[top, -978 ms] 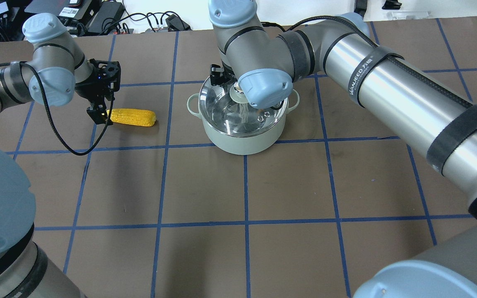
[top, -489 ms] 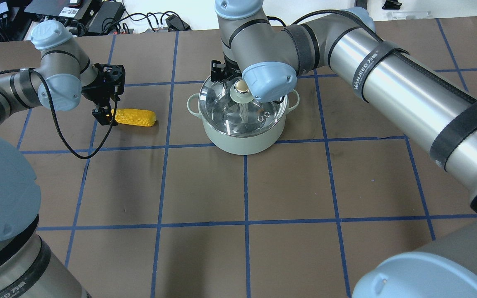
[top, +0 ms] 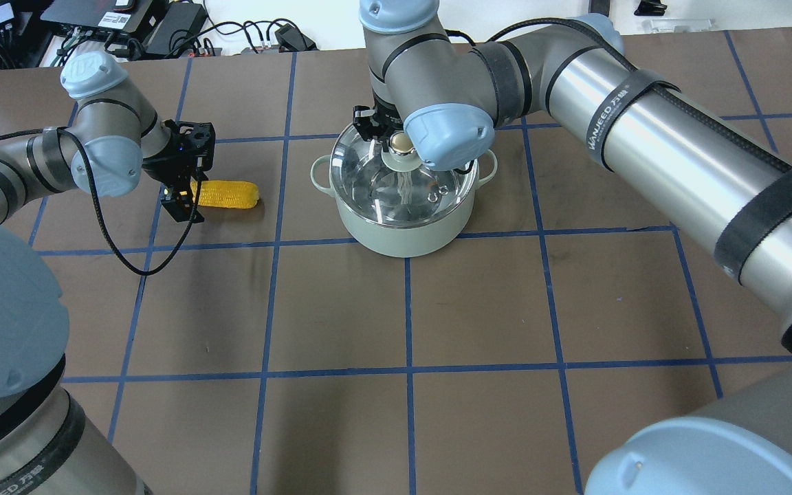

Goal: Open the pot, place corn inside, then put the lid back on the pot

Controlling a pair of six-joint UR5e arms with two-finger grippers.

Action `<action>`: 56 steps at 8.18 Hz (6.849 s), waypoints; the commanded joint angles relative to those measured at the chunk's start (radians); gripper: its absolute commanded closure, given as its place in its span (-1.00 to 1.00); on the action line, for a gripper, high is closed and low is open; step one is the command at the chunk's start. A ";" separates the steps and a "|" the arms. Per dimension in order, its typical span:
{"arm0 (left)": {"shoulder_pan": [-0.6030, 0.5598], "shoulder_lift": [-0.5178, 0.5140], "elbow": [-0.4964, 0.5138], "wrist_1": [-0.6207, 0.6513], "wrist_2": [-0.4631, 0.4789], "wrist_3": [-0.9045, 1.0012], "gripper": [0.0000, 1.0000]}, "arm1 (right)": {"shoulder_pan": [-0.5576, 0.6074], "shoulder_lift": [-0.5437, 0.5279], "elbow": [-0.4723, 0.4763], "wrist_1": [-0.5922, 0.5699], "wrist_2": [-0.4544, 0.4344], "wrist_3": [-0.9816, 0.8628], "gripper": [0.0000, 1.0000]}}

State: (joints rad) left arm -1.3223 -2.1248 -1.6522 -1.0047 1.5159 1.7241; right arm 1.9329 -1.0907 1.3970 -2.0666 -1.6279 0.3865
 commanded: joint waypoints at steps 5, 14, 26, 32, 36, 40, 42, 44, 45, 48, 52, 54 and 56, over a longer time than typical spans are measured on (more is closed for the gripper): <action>-0.011 0.047 0.000 0.008 0.127 0.000 1.00 | -0.002 -0.032 -0.009 0.017 0.011 0.008 0.29; -0.294 0.367 0.017 -0.212 0.123 -0.113 1.00 | -0.080 -0.368 -0.009 0.480 0.074 -0.109 0.31; -0.520 0.086 0.126 0.067 -0.063 -0.538 1.00 | -0.345 -0.443 0.011 0.566 0.080 -0.385 0.33; -0.520 0.105 0.126 0.057 0.017 -0.549 -0.35 | -0.344 -0.446 0.011 0.566 0.080 -0.385 0.34; -0.503 0.259 0.129 -0.132 0.015 -0.680 -0.41 | -0.342 -0.446 0.011 0.565 0.082 -0.385 0.35; -0.344 0.403 0.130 -0.392 -0.034 -1.042 -0.50 | -0.342 -0.446 0.011 0.565 0.082 -0.383 0.36; -0.229 0.462 0.129 -0.420 0.013 -1.283 -1.00 | -0.341 -0.446 0.011 0.562 0.086 -0.371 0.36; -0.167 0.509 0.126 -0.446 0.053 -1.461 -1.00 | -0.341 -0.446 0.014 0.562 0.086 -0.371 0.36; -0.164 0.519 0.124 -0.445 0.088 -1.481 -1.00 | -0.341 -0.446 0.014 0.562 0.086 -0.371 0.36; -0.153 0.514 0.114 -0.434 0.087 -1.482 -1.00 | -0.333 -0.443 0.014 0.540 0.086 -0.357 0.36; -0.152 0.511 0.109 -0.431 0.076 -1.575 -1.00 | -0.209 -0.318 -0.009 0.314 0.113 -0.174 0.35; -0.152 0.508 0.100 -0.431 0.084 -1.614 -1.00 | -0.106 -0.234 -0.012 0.203 0.068 -0.026 0.35; -0.152 0.500 0.100 -0.430 0.080 -1.614 -1.00 | -0.036 -0.158 -0.019 0.134 0.030 0.070 0.35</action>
State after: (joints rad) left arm -1.4741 -1.6200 -1.5518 -1.4350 1.5972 0.1154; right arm 1.8349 -1.3155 1.3848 -1.8700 -1.5677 0.3718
